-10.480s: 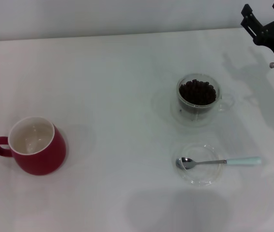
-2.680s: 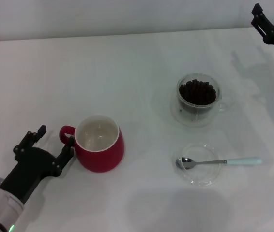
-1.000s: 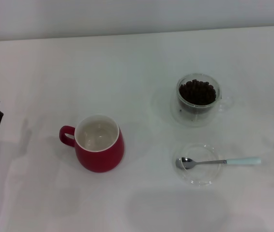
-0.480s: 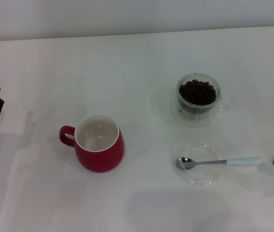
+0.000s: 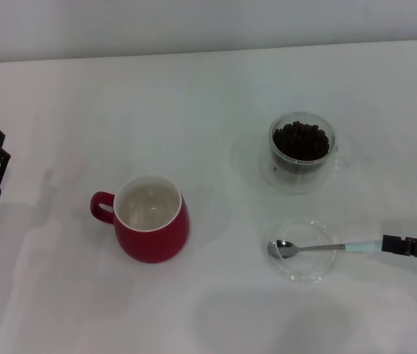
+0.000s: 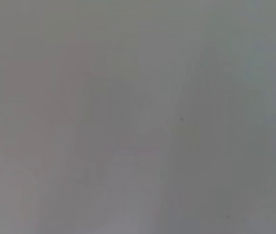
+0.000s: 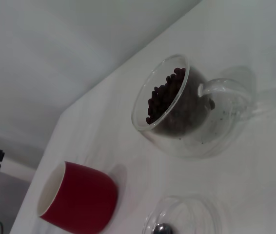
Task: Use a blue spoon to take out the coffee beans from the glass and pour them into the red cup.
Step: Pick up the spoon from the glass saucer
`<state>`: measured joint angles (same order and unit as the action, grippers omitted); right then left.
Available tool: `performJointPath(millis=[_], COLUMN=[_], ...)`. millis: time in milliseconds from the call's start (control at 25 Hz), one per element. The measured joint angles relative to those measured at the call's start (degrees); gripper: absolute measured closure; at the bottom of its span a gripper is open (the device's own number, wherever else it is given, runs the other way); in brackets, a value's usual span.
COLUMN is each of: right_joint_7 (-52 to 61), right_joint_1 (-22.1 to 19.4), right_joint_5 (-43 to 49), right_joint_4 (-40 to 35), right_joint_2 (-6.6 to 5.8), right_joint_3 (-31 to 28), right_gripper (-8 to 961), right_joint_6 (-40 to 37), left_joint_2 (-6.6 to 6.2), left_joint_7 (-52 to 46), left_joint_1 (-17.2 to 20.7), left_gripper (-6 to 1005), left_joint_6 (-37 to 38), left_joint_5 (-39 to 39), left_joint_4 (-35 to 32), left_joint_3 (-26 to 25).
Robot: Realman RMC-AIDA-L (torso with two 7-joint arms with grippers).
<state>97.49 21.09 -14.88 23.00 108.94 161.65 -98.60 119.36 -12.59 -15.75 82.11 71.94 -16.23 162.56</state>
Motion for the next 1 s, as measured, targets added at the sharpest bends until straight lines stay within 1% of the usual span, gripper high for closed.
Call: performJointPath(millis=[120, 400, 640, 800, 1000], right_joint_7=[0.6, 1.2, 1.3, 1.4, 1.4], right_joint_1=[0.5, 0.6, 0.9, 1.8, 2.5], right_joint_5=[0.1, 0.2, 1.1, 1.7, 2.5], right_joint_4=[-0.1, -0.2, -0.7, -0.8, -0.8], right_joint_2=[0.21, 0.27, 0.27, 0.35, 0.47], right_joint_3=[0.0, 0.1, 0.1, 0.1, 0.1], right_gripper=[141, 154, 363, 532, 533], right_joint_6=[0.4, 0.7, 1.0, 0.9, 0.9], left_joint_2=[0.00, 0.00, 0.00, 0.03, 0.08], left_joint_7=[0.0, 0.1, 0.1, 0.1, 0.0], left_joint_1=[0.2, 0.2, 0.1, 0.3, 0.4], left_gripper=[290, 289, 289, 288, 288], left_joint_6=[0.0, 0.0, 0.1, 0.2, 0.2], left_joint_5=[0.0, -0.1, -0.1, -0.1, -0.1], left_joint_4=[0.0, 0.0, 0.1, 0.1, 0.1], left_joint_3=[0.0, -0.2, -0.1, -0.1, 0.0])
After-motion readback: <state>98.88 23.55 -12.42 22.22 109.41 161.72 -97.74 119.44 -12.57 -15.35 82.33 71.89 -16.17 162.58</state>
